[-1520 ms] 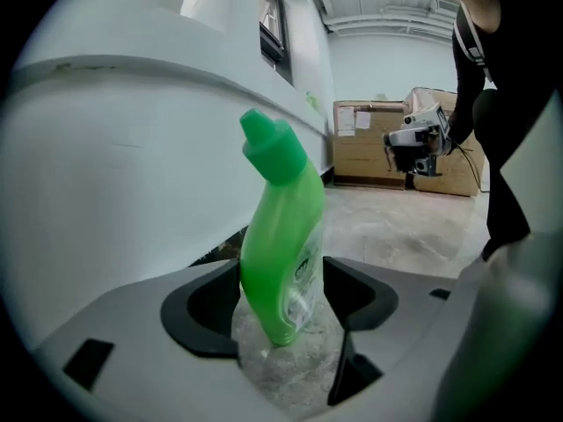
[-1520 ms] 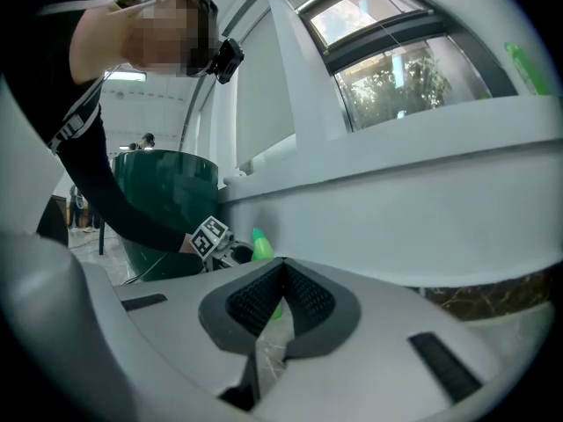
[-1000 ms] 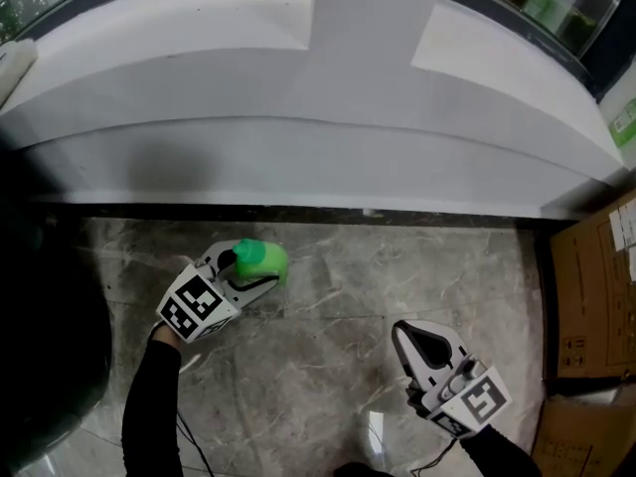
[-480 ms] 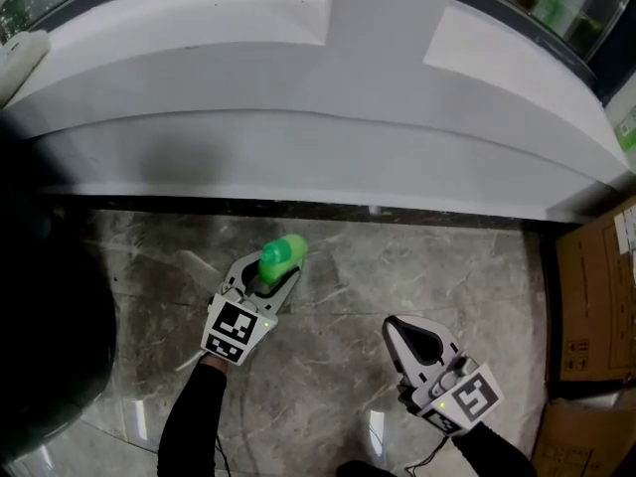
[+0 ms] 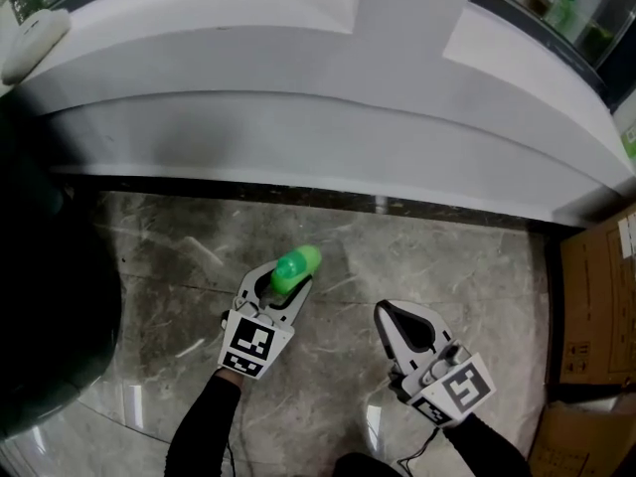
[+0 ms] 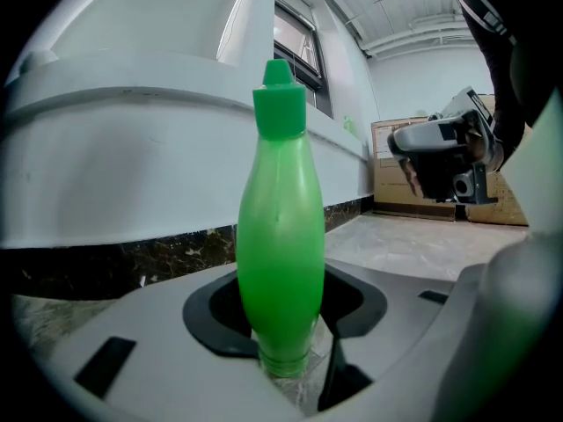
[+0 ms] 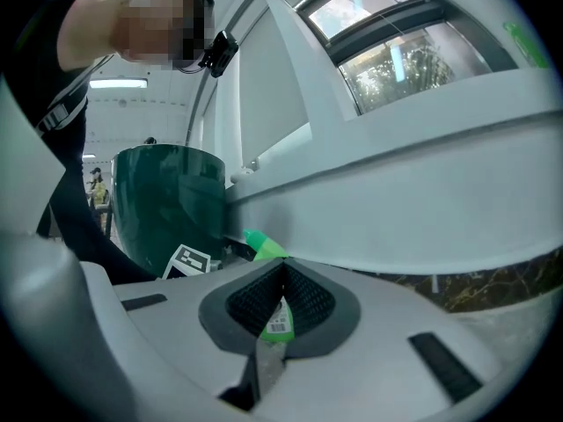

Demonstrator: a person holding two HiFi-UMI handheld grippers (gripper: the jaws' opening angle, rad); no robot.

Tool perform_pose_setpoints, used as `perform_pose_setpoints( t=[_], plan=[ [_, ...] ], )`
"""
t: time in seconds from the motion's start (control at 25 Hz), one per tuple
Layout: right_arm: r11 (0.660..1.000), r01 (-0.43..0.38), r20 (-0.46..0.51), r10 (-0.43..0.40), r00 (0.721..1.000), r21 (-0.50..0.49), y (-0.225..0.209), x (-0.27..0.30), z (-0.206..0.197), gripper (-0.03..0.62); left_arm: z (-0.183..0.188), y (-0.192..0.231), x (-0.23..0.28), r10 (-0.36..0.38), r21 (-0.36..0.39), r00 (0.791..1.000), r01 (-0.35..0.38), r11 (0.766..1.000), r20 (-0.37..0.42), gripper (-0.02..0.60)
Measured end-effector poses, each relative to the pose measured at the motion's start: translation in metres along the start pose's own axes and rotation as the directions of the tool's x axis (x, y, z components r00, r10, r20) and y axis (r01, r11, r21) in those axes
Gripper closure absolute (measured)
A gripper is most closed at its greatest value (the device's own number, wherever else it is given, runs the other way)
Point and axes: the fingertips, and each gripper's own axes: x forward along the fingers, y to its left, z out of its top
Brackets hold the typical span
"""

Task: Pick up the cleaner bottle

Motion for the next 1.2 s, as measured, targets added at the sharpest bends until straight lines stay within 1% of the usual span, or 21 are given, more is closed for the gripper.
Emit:
perform_pose_setpoints(
  t=[0.12,0.32,0.48,0.6,0.72,0.92,1.04,1.2],
  plan=[
    [1.000,-0.021,-0.009,0.021,1.000,-0.014,0.007,0.009,-0.003,0.592,0.003,-0.005,-0.013,0.014,0.015,1.000,-0.014,1.000,0.005,0.393],
    [0.998,-0.053,-0.018,0.053,0.998,-0.031,0.019,0.028,-0.007,0.592,0.016,-0.006,-0.038,0.046,0.010,0.998,-0.046,0.999,0.033,0.393],
    [0.996,-0.076,-0.013,0.075,0.997,-0.041,0.028,0.038,0.000,0.592,0.030,-0.003,-0.058,0.084,0.012,0.995,-0.085,0.996,0.051,0.393],
    [0.995,-0.089,-0.025,0.088,0.996,-0.037,0.036,0.039,0.010,0.592,0.046,-0.003,-0.075,0.112,0.014,0.993,-0.113,0.994,0.048,0.393],
    [0.993,-0.113,-0.036,0.111,0.993,-0.037,0.048,0.036,0.032,0.592,0.069,-0.004,-0.094,0.139,0.012,0.989,-0.140,0.990,0.039,0.393],
    [0.991,-0.131,-0.037,0.130,0.991,-0.031,0.067,0.029,0.078,0.592,0.115,-0.014,-0.125,0.147,-0.011,0.988,-0.147,0.989,0.039,0.393],
    [0.991,-0.134,-0.032,0.133,0.991,-0.024,0.079,0.024,0.114,0.592,0.153,-0.019,-0.145,0.154,-0.001,0.987,-0.154,0.988,0.039,0.393],
    [0.989,-0.144,-0.045,0.143,0.989,-0.031,0.095,0.013,0.169,0.592,0.212,-0.022,-0.172,0.172,-0.012,0.984,-0.171,0.985,0.040,0.393]
  ],
)
